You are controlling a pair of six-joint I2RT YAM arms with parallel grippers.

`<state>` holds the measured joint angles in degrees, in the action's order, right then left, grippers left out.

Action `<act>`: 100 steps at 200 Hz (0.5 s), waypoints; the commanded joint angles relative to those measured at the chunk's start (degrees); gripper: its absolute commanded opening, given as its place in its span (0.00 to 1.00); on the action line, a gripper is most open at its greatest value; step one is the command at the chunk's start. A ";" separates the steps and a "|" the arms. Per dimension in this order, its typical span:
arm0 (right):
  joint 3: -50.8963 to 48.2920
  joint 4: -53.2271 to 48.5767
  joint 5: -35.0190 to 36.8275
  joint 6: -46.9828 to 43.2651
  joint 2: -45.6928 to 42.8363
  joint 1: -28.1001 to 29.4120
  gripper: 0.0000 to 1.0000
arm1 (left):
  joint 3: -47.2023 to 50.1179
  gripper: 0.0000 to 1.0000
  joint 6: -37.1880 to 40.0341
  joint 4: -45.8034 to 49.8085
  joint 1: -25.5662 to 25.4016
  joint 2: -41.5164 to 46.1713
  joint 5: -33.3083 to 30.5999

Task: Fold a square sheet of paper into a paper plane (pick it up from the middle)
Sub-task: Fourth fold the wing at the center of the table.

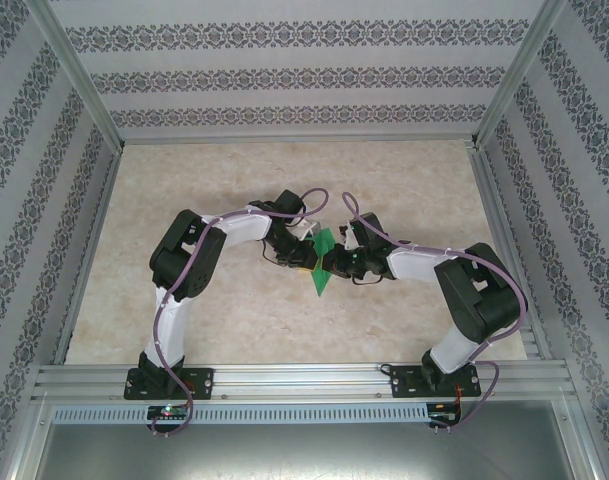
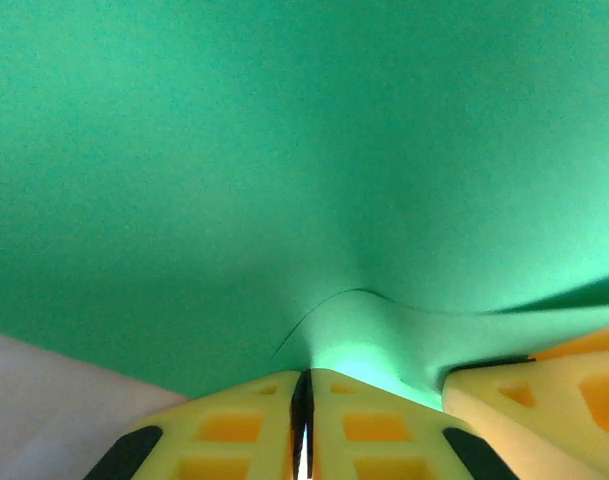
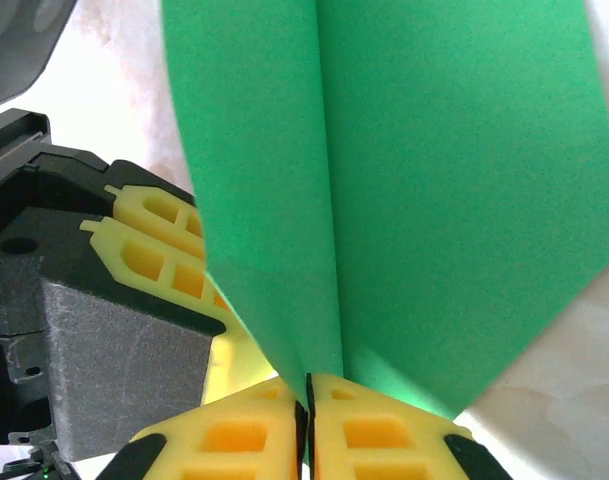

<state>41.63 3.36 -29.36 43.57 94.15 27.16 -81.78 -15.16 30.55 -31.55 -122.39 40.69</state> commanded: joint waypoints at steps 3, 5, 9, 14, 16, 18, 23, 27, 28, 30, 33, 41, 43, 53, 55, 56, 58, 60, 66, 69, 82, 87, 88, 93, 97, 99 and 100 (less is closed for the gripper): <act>1.59 -0.76 -0.90 0.45 -0.98 0.37 0.11 | 1.29 0.14 0.96 3.47 0.17 -2.32 -9.24; 1.57 -0.77 -0.99 0.50 -0.98 0.25 0.11 | 1.28 0.14 0.93 3.45 0.17 -2.26 -9.25; 1.52 -0.60 -1.12 0.61 -1.03 0.17 0.11 | 1.35 0.14 0.92 3.37 0.17 -2.26 -9.28; 1.59 -0.60 -1.13 0.67 -1.04 0.05 0.11 | 1.39 0.14 0.92 3.37 0.17 -2.26 -9.16; 1.61 -0.67 -1.11 0.71 -1.04 0.01 0.11 | 1.39 0.14 1.01 3.34 0.17 -2.27 -9.07; 1.68 -0.71 -1.13 0.72 -1.00 0.00 0.11 | 1.39 0.14 0.94 3.30 0.17 -2.25 -8.92; 1.70 -0.58 -1.21 0.90 -0.94 -0.16 0.11 | 1.36 0.13 1.07 3.21 0.17 -2.29 -8.77; 1.67 -0.17 -1.57 1.19 -0.78 -0.32 0.11 | 1.36 0.13 1.02 3.21 0.16 -2.29 -8.75; 1.69 -0.05 -1.66 1.31 -0.75 -0.38 0.11 | 1.36 0.13 1.01 3.16 0.17 -2.31 -8.77; 1.63 0.22 -1.92 1.53 -0.66 -0.42 0.11 | 1.36 0.13 1.01 3.13 0.17 -2.26 -8.73; 1.55 0.63 -2.24 1.87 -0.44 -0.50 0.11 | 1.36 0.13 1.01 3.07 0.17 -2.24 -8.70; 1.56 1.21 -2.60 2.45 -0.05 -0.53 0.10 | 1.45 0.13 1.01 3.00 0.17 -2.16 -8.55; 1.60 1.21 -2.56 2.58 0.02 -0.53 0.10 | 1.45 0.13 0.99 2.91 0.17 -2.09 -8.53; 1.87 1.58 -3.17 3.04 0.48 -0.36 0.10 | 1.38 0.13 0.92 2.83 0.17 -1.93 -8.43; 1.88 1.77 -3.27 3.19 0.61 -0.31 0.10 | 1.36 0.12 0.94 2.85 0.17 -1.94 -8.43; 1.92 1.84 -3.34 3.28 0.69 -0.29 0.10 | 1.36 0.12 0.93 2.85 0.17 -1.96 -8.43; 1.85 2.14 -3.51 3.45 0.80 -0.27 0.10 | 1.36 0.11 0.92 2.83 0.17 -1.95 -8.39; 1.87 2.30 -3.64 3.58 0.89 -0.26 0.10 | 1.31 0.11 0.92 2.85 0.17 -1.93 -8.35; 1.88 2.81 -3.99 4.00 1.18 -0.18 0.10 | 1.27 0.11 0.93 2.82 0.18 -1.87 -8.19; 1.88 3.04 -4.22 4.17 1.35 -0.20 0.10 | 1.19 0.11 1.01 2.87 0.17 -1.84 -8.14; 1.70 3.74 -4.65 4.58 1.97 -0.17 0.10 | 1.18 0.10 0.94 2.69 0.17 -1.79 -7.99; 1.70 3.68 -4.56 4.55 2.24 -0.17 0.10 | 1.23 0.10 0.94 2.69 0.17 -1.79 -7.88; 1.70 3.68 -4.56 4.57 2.30 -0.17 0.10 | 1.25 0.10 0.98 2.68 0.17 -1.80 -7.89; 1.70 3.68 -4.52 4.59 2.63 -0.21 0.10 | 1.12 0.10 0.92 2.68 0.17 -1.79 -7.83; 1.62 4.02 -4.62 4.67 2.89 -0.26 0.10 | 1.17 0.10 0.96 2.63 0.17 -1.76 -7.74; 1.53 4.18 -4.71 4.72 2.99 -0.22 0.10 | 1.18 0.10 1.00 2.60 0.17 -1.68 -7.69; 1.53 4.28 -4.72 4.79 3.07 -0.24 0.10 | 1.18 0.10 0.96 2.60 0.17 -1.65 -7.62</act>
<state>42.35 5.58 -32.45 46.89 95.35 27.11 -81.78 -15.16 30.55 -31.55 -122.30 40.71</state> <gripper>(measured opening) 0.097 0.105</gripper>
